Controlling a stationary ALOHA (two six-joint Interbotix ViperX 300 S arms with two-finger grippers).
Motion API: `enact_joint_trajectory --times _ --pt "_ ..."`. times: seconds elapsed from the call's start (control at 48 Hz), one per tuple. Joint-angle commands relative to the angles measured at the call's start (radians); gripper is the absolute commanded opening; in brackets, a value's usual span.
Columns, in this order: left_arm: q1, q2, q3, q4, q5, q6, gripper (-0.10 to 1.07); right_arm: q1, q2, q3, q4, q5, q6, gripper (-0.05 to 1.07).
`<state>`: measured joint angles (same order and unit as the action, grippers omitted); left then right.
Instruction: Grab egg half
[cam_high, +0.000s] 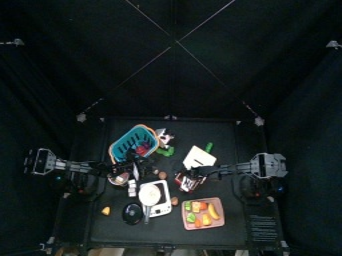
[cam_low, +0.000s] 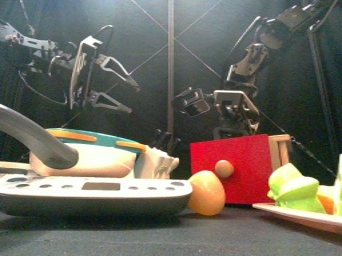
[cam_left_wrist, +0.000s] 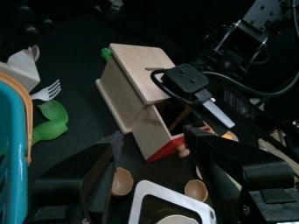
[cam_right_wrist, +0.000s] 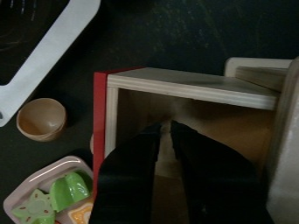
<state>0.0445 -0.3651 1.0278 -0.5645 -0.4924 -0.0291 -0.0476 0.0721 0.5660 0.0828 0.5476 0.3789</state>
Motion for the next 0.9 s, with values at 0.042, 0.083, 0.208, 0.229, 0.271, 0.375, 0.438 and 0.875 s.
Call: enact_joint_trajectory --times 0.042,0.083,0.208,0.229,0.271,0.375,0.438,0.875 --pt "0.002 -0.012 -0.014 0.005 -0.009 0.002 0.93 0.037 -0.002 -0.018 0.020 -0.002 0.003 0.62" --pt "0.003 -0.014 -0.012 0.005 -0.009 0.002 0.93 0.038 -0.002 -0.020 0.021 0.002 0.003 0.62" --pt "0.003 -0.014 -0.009 0.005 -0.009 0.002 0.93 0.040 -0.006 -0.020 0.014 0.034 0.005 0.62" --pt "0.003 -0.014 -0.009 0.005 -0.009 0.002 0.93 0.040 -0.009 -0.021 0.012 0.041 0.005 0.62" --pt "0.003 -0.015 -0.008 0.005 -0.009 0.003 0.93 0.038 -0.014 -0.023 0.012 0.055 0.005 0.62" --pt "0.002 -0.015 -0.006 0.005 -0.009 0.003 0.93 0.038 -0.028 -0.032 0.009 0.077 0.005 0.62" --pt "0.002 -0.018 -0.006 0.006 -0.009 0.003 0.93 0.040 -0.043 -0.041 0.002 0.089 0.003 0.62" --pt "-0.005 -0.064 0.041 0.078 0.000 0.003 0.93 0.014 -0.112 -0.087 -0.031 0.144 0.003 0.62"
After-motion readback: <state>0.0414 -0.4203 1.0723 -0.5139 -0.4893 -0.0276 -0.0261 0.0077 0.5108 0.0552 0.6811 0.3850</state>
